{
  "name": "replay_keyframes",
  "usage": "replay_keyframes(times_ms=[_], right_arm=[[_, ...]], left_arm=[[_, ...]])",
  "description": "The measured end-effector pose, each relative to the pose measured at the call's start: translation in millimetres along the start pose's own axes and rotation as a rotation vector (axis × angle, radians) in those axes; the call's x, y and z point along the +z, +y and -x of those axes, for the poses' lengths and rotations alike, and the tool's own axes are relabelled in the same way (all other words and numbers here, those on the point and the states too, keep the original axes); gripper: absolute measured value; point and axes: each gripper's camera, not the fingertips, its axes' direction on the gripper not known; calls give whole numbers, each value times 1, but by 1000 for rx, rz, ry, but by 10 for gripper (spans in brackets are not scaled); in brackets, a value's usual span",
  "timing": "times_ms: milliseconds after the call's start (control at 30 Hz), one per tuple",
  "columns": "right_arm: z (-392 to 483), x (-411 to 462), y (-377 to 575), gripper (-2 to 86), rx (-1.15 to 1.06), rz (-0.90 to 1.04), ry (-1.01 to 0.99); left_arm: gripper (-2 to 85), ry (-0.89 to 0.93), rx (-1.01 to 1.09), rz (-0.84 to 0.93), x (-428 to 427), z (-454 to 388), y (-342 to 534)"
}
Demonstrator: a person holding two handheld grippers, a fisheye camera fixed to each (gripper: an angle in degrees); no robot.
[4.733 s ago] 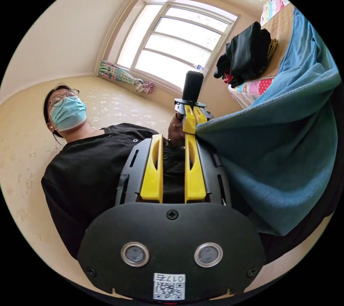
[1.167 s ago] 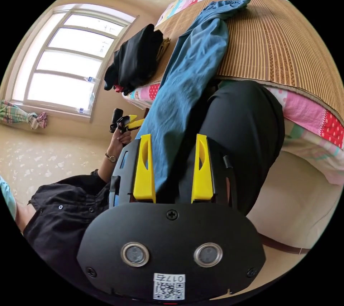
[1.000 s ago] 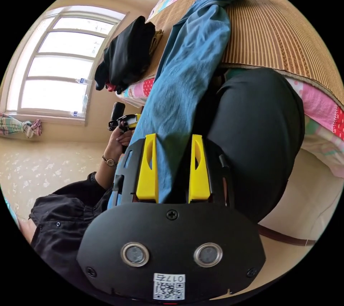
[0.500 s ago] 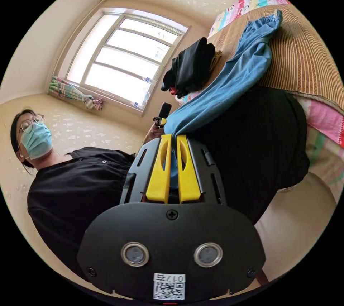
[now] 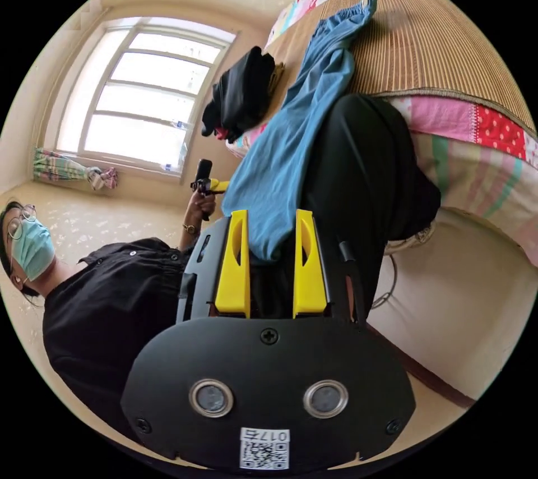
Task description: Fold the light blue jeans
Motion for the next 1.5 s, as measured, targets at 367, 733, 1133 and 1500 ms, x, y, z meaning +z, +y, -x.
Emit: replay_keyframes(times_ms=[367, 733, 1133, 1500], right_arm=[[-13, 42, -58, 121, 22, -77, -17], [0, 61, -101, 146, 65, -88, -50], [17, 93, -129, 155, 90, -72, -49], [49, 139, -161, 146, 207, 23, 125]], left_arm=[[131, -79, -71, -172, 48, 17, -67], [8, 11, -4, -229, 44, 25, -79], [-5, 52, -91, -319, -1, 88, -76], [2, 106, -107, -300, 4, 105, -85]])
